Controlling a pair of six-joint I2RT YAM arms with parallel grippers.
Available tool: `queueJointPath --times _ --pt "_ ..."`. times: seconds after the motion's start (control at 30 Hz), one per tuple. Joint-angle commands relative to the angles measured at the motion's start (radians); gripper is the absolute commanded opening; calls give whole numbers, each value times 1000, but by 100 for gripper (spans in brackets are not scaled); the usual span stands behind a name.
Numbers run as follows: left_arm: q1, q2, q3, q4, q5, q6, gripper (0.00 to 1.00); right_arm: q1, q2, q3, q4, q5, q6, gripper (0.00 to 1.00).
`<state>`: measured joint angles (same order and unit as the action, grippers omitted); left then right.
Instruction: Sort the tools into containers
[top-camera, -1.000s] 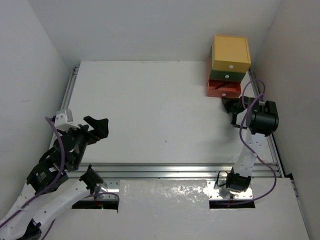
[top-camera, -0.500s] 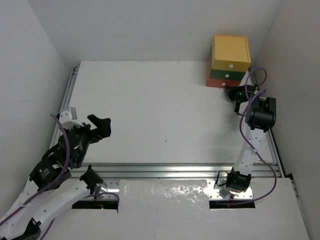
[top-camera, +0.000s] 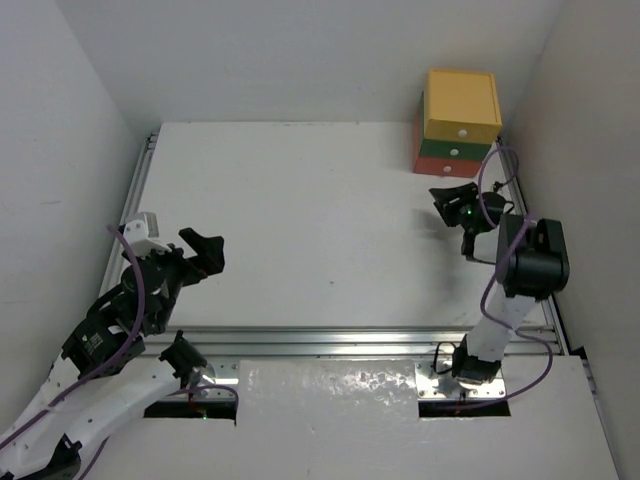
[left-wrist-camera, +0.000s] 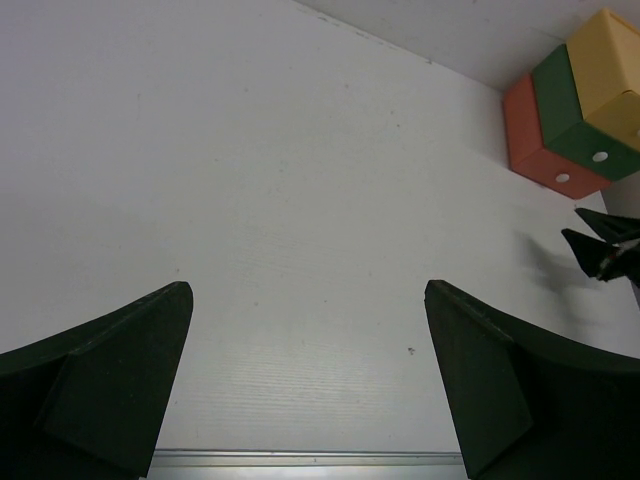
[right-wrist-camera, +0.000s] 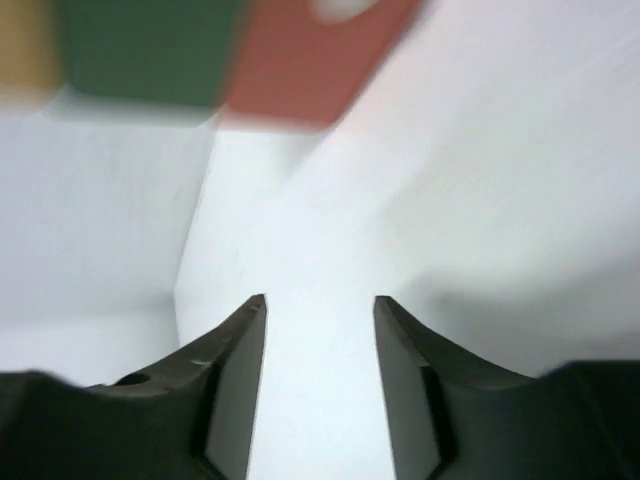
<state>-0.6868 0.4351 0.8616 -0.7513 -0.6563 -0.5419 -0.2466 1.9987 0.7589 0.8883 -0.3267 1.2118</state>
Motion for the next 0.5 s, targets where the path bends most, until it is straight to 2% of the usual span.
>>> queueJointPath --times 0.0,0.07,0.1,0.13,0.17,0.23,0.27,0.33,0.37,0.4,0.47 --pt "7 19 5 33 0 14 100 35 -310 -205 95 -14 -127 53" --pt "9 25 7 27 -12 5 100 56 -452 -307 10 -11 -199 61" --pt "10 28 10 20 -19 2 100 72 -525 -320 -132 1 -300 62" --pt "13 30 13 17 -26 -9 100 93 -670 -323 -237 27 -355 64" --pt "15 31 13 10 -41 -15 100 149 -739 -302 -437 58 -476 67" --pt "21 34 19 -5 -57 -32 100 214 -858 -267 -620 159 -585 69" --pt "32 34 20 -11 -66 -38 100 278 -959 -238 -769 216 -663 72" --pt "56 33 24 -16 -75 -44 100 360 -1111 -218 -947 294 -739 77" --pt "62 33 24 -13 -78 -43 100 377 -1164 -217 -997 323 -750 95" --pt "70 33 22 -13 -83 -43 100 392 -1214 -217 -1035 348 -762 99" --pt "82 39 22 -10 -98 -38 100 408 -1338 -202 -1179 377 -805 99"
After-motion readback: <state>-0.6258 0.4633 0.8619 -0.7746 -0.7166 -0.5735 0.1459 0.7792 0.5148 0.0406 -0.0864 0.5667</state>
